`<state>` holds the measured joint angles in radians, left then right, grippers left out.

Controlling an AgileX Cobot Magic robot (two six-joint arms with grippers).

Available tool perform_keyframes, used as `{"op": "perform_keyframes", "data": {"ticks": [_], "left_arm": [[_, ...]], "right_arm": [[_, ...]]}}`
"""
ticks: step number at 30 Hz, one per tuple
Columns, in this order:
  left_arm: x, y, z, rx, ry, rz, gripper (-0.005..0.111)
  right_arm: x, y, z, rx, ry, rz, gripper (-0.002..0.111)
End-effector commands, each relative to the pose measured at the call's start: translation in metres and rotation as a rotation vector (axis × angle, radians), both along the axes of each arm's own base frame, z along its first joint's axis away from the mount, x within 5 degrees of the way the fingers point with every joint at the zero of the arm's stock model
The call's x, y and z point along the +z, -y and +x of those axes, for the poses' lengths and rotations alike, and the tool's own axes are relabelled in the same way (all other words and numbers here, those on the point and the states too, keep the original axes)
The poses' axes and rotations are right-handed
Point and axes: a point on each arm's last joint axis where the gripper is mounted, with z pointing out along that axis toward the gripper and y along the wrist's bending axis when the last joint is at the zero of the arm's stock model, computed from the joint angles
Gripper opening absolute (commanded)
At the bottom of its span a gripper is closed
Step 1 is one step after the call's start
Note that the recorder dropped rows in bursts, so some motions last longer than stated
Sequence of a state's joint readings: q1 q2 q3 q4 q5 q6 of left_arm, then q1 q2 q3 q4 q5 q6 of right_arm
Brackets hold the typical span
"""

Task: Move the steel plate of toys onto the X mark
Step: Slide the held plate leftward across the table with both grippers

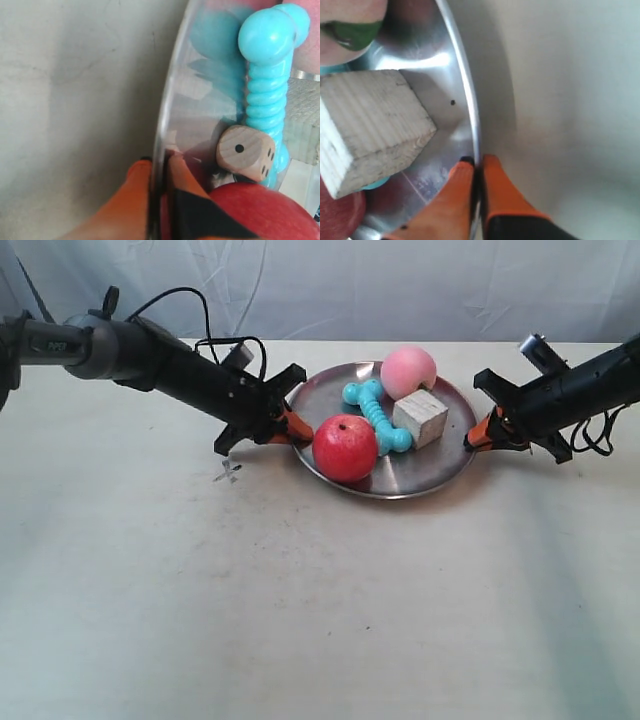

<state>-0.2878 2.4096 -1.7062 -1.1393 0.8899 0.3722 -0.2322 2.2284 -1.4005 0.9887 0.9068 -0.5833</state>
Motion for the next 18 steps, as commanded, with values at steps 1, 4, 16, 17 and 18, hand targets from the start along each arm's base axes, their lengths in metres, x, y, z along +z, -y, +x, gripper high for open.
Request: {"op": "perform_keyframes", "data": {"ticks": [1,4,16,17,18], "left_arm": [[0.024,-0.003,0.002,-0.048,0.026,0.017,0.000],[0.031,-0.007,0.003,-0.043,0.020,0.013,0.000],[0.051,-0.040,-0.003,-0.123,-0.012,0.139,0.000],[0.054,-0.044,-0.004,-0.129,-0.011,0.158,0.000],[0.057,-0.049,-0.003,-0.124,-0.010,0.175,0.000]], "right_arm": [[0.022,-0.012,-0.001,0.074,0.005,0.070,-0.001],[0.028,-0.016,-0.002,0.090,0.012,0.074,-0.001],[0.052,-0.086,0.000,0.211,0.032,0.074,-0.001],[0.053,-0.092,0.000,0.218,0.030,0.075,-0.001],[0.053,-0.097,-0.001,0.226,0.028,0.077,-0.001]]}}
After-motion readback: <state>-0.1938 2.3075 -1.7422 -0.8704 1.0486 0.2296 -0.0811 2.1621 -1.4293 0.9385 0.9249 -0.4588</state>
